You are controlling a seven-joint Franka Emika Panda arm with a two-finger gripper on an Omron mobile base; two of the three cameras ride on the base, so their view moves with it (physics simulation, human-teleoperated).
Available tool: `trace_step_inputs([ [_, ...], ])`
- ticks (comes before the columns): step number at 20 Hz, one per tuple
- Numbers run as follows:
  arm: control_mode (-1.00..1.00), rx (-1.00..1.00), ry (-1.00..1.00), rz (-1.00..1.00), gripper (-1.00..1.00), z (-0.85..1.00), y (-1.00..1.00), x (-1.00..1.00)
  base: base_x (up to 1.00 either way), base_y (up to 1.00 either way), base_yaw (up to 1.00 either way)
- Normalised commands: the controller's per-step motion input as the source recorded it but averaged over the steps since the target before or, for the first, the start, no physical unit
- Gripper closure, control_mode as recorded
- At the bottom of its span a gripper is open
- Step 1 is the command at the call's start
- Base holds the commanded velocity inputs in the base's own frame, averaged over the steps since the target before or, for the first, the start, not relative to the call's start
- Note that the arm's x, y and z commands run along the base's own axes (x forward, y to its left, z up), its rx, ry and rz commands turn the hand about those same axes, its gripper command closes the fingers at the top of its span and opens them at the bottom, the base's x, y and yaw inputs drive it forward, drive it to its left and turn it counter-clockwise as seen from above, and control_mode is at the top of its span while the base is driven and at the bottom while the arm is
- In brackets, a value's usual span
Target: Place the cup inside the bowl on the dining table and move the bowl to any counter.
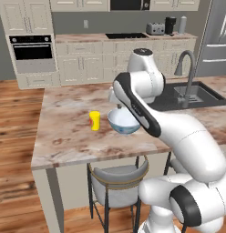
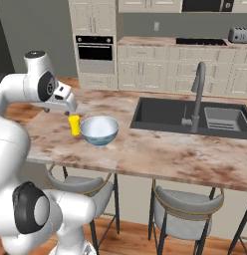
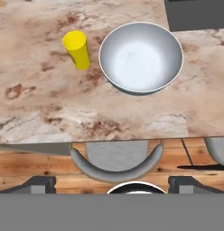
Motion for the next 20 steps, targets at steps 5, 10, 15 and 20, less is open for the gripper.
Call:
trace_step_inputs([
  [5,-1.00,0.01,0.00,0.01,-1.00,0.00,0.19,0.32,0.00,0.00,0.00],
  [10,-1.00,0.07,0.00,0.12,-1.00,0.00,0.00,0.34,0.00,0.00,0.00],
  [15,-1.00,0.07,0.00,0.16,-1.00,0.00,0.00,0.23,0.00,0.00,0.00],
  [20,-1.00,0.01,-0.07,0.13,-1.00,-0.10,0.12,0.14,0.00,0.00,0.00],
])
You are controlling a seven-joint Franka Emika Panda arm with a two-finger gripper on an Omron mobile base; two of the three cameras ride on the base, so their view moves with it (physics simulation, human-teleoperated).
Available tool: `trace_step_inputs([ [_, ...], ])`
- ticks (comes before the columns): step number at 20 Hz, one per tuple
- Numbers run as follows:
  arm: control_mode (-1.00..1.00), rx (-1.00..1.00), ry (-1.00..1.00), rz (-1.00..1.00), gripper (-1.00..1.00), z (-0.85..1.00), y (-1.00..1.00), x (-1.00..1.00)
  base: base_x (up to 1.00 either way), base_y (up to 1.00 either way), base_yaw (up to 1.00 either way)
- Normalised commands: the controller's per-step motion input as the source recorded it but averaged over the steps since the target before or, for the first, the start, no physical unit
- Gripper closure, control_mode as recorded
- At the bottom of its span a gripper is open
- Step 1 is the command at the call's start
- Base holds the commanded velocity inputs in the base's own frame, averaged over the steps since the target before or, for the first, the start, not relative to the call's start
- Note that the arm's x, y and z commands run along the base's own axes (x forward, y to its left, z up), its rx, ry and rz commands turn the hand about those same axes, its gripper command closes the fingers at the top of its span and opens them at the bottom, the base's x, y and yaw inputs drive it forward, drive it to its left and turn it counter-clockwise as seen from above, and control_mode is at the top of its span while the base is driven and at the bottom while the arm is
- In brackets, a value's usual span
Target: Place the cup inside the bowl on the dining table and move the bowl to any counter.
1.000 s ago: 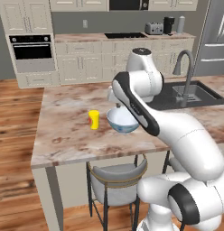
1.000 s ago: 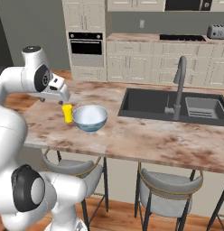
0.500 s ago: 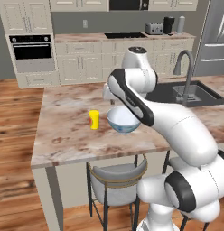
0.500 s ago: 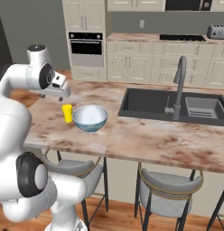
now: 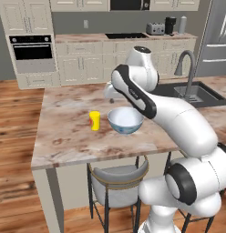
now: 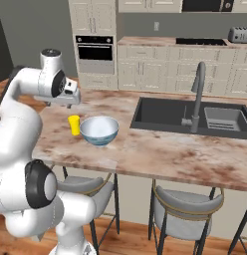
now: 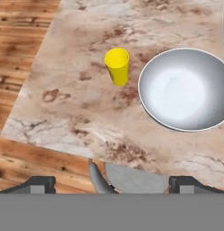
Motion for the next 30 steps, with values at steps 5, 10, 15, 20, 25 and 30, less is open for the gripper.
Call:
trace_step_inputs([
  [5,-1.00,0.00,-0.01,0.03,-1.00,-0.07,0.23,0.18,0.00,0.00,0.00],
  [10,-1.00,0.00,-0.03,0.02,-1.00,-0.09,0.20,0.24,0.00,0.00,0.00],
  [15,-1.00,0.00,0.00,0.01,-1.00,-0.01,0.13,0.31,0.00,0.00,0.00],
  [20,-1.00,0.00,0.00,0.00,-1.00,0.00,0.07,0.27,0.00,0.00,0.00],
  [25,-1.00,-0.01,0.00,0.00,-1.00,-0.04,0.18,0.32,0.00,0.00,0.00],
  [30,-1.00,-0.07,0.00,0.00,-1.00,-0.01,0.28,0.27,0.00,0.00,0.00],
])
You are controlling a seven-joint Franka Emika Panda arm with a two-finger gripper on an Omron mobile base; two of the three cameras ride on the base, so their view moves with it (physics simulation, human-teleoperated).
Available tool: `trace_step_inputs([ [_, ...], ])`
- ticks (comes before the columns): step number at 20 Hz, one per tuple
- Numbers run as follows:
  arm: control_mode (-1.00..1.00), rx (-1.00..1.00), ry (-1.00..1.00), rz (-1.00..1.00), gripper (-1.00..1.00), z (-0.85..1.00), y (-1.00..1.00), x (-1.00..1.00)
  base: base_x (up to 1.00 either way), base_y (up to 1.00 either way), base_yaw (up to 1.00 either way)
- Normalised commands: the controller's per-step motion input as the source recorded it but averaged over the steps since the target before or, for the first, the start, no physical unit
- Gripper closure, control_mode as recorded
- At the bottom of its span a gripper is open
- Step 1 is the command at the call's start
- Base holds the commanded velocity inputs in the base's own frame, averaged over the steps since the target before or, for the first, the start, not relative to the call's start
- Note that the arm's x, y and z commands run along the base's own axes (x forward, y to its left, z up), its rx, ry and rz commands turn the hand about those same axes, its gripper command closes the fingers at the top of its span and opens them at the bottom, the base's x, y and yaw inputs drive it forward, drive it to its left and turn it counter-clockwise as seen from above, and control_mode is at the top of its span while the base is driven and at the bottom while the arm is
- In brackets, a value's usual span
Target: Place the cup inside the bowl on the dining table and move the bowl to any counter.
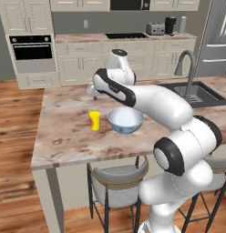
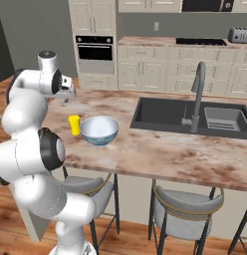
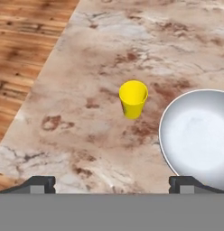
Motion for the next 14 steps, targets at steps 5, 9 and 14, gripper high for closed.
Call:
trace_step_inputs([
  [5,-1.00,-0.08,0.00,0.00,-1.00,0.00,0.27,0.17,0.00,0.00,0.00],
  [9,-1.00,-0.08,0.00,0.00,-1.00,-0.01,0.23,0.18,0.00,0.00,0.00],
  [14,-1.00,-0.06,0.02,0.00,-1.00,-0.09,0.11,0.17,0.00,0.00,0.00],
])
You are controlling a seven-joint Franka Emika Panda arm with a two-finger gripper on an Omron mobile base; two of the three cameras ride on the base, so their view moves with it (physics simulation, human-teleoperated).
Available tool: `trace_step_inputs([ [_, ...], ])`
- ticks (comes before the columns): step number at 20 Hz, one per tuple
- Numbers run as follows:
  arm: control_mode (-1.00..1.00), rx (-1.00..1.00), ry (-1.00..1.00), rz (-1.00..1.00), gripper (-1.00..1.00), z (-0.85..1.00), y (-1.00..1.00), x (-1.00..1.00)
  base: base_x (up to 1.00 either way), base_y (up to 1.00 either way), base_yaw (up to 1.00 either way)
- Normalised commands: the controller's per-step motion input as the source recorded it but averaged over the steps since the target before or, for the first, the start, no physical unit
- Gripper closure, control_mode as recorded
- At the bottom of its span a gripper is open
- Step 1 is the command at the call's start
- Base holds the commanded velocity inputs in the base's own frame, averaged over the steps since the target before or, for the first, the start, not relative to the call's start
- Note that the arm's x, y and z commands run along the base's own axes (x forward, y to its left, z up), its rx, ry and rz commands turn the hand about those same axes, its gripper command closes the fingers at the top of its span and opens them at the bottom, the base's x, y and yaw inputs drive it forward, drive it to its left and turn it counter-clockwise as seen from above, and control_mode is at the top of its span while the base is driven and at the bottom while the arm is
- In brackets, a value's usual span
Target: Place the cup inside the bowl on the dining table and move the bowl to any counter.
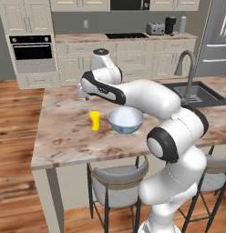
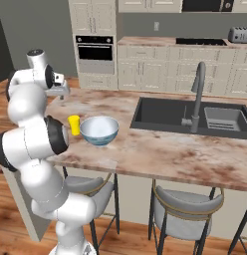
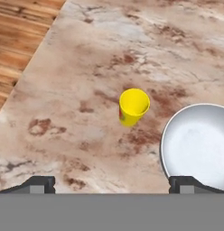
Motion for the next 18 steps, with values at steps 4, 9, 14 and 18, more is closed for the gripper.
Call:
trace_step_inputs([
  [4,-1.00,-0.02,0.08,0.00,-1.00,-0.10,0.00,0.02,0.00,0.00,0.00],
  [9,-1.00,0.00,0.05,0.00,-1.00,-0.11,-0.01,0.00,0.00,0.00,0.00],
  [14,-1.00,-0.01,0.01,-0.02,-1.00,-0.17,-0.18,0.02,0.00,0.00,0.00],
  [18,-1.00,0.00,0.02,-0.08,-1.00,-0.19,-0.10,0.00,0.00,0.00,0.00],
])
